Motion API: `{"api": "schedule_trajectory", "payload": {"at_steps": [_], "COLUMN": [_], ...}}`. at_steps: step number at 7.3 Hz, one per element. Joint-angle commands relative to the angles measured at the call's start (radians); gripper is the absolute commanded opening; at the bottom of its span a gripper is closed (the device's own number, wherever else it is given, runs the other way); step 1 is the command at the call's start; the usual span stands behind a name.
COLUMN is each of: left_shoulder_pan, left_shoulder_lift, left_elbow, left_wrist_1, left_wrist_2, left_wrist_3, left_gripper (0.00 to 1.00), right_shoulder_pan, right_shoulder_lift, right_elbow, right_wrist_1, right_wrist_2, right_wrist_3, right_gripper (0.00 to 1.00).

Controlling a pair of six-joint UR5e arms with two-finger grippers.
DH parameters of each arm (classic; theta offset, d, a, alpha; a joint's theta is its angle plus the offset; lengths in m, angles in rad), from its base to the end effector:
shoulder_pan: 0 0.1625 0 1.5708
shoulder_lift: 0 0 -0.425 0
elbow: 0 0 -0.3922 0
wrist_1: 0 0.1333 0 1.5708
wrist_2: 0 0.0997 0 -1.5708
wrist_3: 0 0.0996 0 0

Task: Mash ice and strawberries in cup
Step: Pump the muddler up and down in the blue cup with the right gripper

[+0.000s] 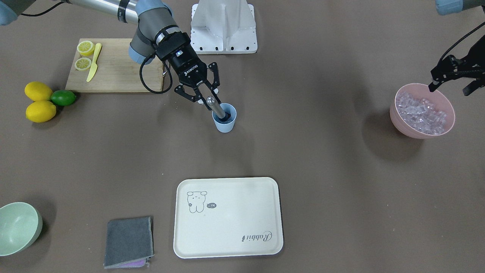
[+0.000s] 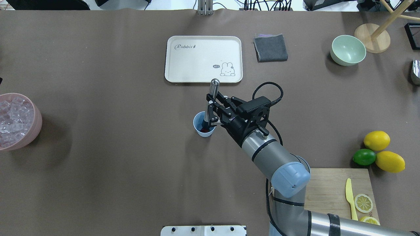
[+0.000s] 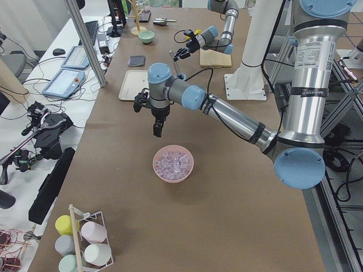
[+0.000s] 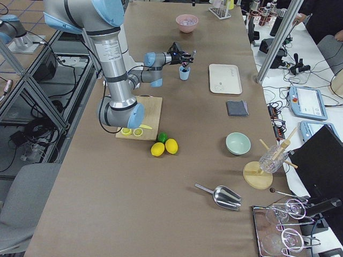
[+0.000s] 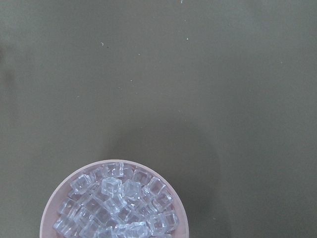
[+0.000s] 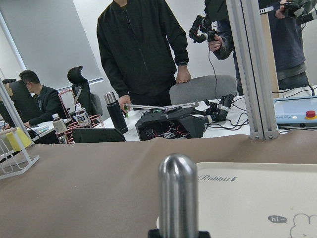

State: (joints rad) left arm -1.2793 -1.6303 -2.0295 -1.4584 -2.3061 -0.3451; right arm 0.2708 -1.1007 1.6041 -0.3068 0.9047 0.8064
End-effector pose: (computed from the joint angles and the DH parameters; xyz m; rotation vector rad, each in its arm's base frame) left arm 0.0762 -0.4853 0.4210 0.1408 0.8093 0.0986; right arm -0.5196 -0.3465 0.2391 1.2341 -1.2127 0.2247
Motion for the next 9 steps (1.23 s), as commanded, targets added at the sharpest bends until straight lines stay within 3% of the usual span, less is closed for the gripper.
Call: {"api": "schedule_trajectory", "payload": {"at_steps": [1,3,9], "left_shoulder_pan": [0.002,0.000,-0.002], "left_shoulder_lift": [0.000,0.003,0.014], "left_elbow": [0.002,0.002,-0.017], "left_wrist_1": [0.000,0.000,-0.002], "left_wrist_2": [0.001,0.001,0.002], "left_wrist_3": [0.000,0.000,0.000], "left_gripper": [0.98,0.98,0.98], "right_shoulder_pan": [0.002,0.007,-0.025], "right_shoulder_lift": [0.008,0.007,-0.001], "right_elbow": [0.041,0.089,-0.030], "right_wrist_1": [0.002,-0.008,0.066], "right_wrist_2": [0.003,0.003,-0.006], "right_wrist_3": [-0.039,-0.072,-0.067], "right_gripper": [0.00,0.00,0.00]}}
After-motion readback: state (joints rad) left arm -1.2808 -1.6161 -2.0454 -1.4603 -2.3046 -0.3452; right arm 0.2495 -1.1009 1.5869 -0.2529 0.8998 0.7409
